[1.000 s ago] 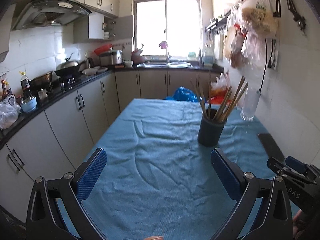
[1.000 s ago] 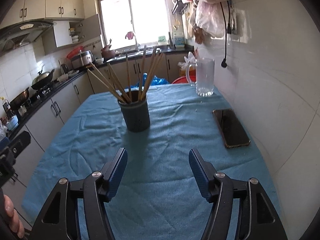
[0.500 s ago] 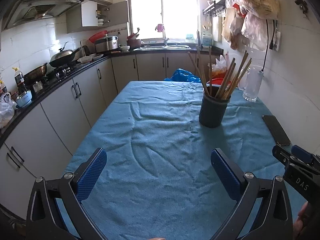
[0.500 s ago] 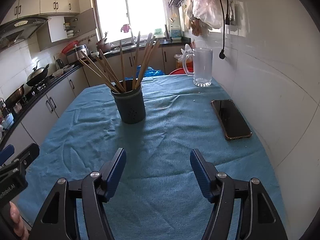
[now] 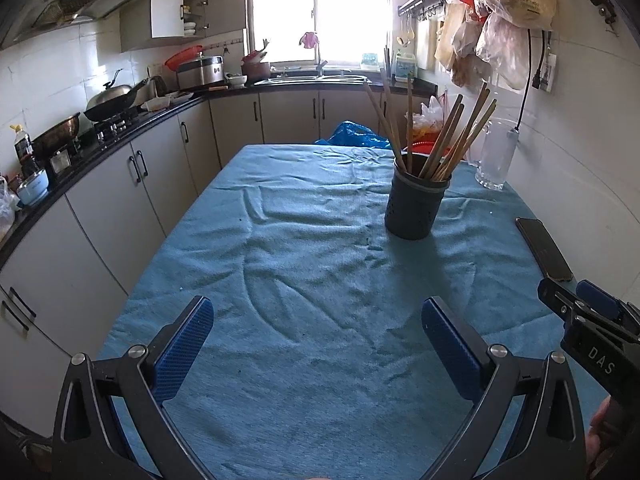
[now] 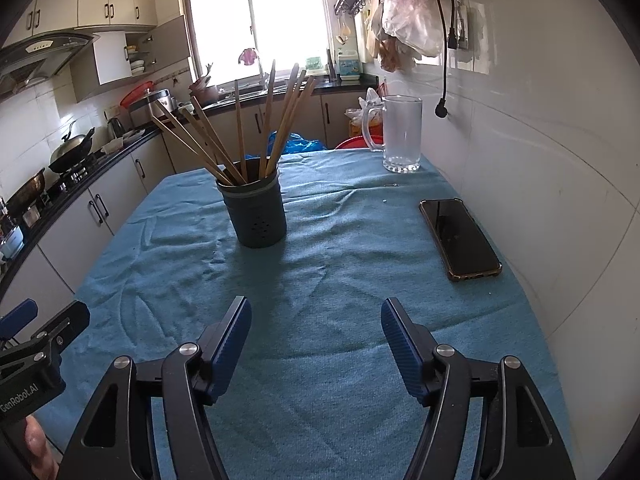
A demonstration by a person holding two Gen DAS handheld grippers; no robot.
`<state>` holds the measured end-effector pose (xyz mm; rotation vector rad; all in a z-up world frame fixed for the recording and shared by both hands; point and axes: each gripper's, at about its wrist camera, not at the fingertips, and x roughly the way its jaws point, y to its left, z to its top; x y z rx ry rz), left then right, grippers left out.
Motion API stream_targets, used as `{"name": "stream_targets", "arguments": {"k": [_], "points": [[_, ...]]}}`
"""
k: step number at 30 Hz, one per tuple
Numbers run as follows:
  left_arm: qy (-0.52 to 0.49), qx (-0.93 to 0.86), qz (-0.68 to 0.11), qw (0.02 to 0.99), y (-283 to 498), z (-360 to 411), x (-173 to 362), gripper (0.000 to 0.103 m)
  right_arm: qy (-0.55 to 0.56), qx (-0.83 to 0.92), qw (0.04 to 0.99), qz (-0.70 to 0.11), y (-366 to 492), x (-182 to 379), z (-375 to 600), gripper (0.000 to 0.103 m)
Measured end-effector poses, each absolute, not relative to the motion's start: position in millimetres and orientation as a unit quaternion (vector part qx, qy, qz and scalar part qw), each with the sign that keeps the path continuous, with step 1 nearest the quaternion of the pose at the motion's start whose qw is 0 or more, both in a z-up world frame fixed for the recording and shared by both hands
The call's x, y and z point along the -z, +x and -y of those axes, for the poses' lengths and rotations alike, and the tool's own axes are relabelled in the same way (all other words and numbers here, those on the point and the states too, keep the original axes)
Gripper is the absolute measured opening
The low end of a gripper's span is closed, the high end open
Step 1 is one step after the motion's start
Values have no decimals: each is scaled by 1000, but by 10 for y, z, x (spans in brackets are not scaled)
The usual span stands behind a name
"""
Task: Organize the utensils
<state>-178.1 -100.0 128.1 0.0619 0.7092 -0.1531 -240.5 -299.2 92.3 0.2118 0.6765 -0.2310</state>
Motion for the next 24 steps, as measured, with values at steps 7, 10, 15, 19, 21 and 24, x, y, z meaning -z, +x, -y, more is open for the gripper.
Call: {"name": "stream_targets", "arguments": {"k": [7, 10, 15, 19, 21, 24], "points": [[24, 81, -360, 929, -1743, 1002, -1221, 103, 87, 118, 933, -329, -2378, -900, 2959, 72], [23, 80, -365, 927, -1707, 993, -1186, 103, 80, 117, 933, -332, -2361, -873, 2933, 74], [20, 72, -374, 925, -1618, 944, -1103, 103, 77, 112, 927, -349, -2296, -768, 2917, 75], [13, 78, -391, 917, -1546, 923, -1009, 103, 92, 101, 920, -367, -2242, -659, 2941, 75], [10, 89, -405, 910, -1508, 934, -946, 103, 97, 97, 917, -375, -2212, -607, 2956, 75], [12, 91, -418, 904, -1445, 942, -866, 103, 105, 93, 912, -384, -2175, -552, 2998, 75]]}}
